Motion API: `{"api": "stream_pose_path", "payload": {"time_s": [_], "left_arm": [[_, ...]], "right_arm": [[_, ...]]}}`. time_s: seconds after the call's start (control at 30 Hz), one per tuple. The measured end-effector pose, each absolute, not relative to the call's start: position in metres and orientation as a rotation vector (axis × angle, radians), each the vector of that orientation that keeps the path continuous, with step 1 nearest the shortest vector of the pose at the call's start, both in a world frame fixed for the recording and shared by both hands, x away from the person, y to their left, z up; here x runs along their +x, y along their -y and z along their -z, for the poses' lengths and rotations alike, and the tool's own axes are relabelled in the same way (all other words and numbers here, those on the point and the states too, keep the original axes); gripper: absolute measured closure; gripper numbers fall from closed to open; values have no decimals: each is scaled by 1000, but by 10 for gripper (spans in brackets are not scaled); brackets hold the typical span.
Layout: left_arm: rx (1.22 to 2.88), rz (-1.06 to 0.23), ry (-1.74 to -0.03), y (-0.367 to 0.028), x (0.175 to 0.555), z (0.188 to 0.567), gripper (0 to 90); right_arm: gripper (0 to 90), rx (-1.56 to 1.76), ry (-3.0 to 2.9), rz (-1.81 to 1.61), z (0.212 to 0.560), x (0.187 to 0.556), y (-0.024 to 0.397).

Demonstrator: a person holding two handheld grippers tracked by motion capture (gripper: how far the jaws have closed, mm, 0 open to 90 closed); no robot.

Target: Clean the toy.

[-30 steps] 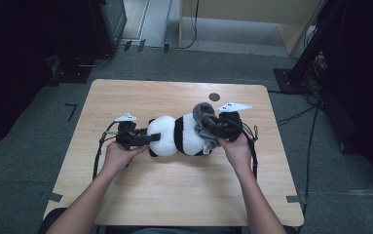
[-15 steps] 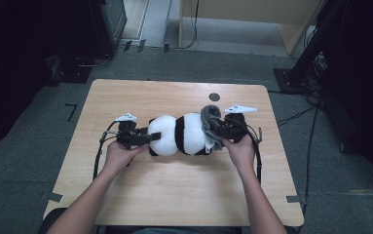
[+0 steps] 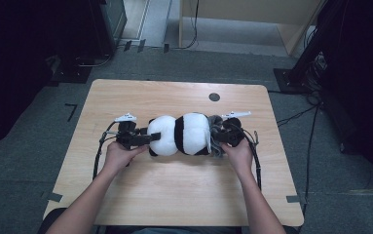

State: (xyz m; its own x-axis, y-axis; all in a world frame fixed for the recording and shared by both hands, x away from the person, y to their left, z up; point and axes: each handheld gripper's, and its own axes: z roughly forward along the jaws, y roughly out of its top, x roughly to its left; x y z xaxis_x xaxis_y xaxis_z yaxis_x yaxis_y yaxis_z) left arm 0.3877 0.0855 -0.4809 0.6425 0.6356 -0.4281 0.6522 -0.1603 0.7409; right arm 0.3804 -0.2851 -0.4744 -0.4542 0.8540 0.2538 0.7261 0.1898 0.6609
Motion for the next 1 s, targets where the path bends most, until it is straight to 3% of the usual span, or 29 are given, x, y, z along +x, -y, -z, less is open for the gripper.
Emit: {"api": "stream_pose_path", "payload": {"time_s": [0.3,0.53,0.77,1.0], "left_arm": [[1862,12,-1006,-87,388,481,335],[1859,10,-1005,-87,388,480,331],[1847,0,-1016,-86,387,478,315],[1844,-22,-1009,-85,386,476,300]], "right_arm": [[716,1552,-2293,-1101,479,386,303],[718,1481,-2141,-1239,428,371,318],[718,1296,-2160,-1336,381,349,287],[718,1155,-2306,-1268,382,343,239]]}}
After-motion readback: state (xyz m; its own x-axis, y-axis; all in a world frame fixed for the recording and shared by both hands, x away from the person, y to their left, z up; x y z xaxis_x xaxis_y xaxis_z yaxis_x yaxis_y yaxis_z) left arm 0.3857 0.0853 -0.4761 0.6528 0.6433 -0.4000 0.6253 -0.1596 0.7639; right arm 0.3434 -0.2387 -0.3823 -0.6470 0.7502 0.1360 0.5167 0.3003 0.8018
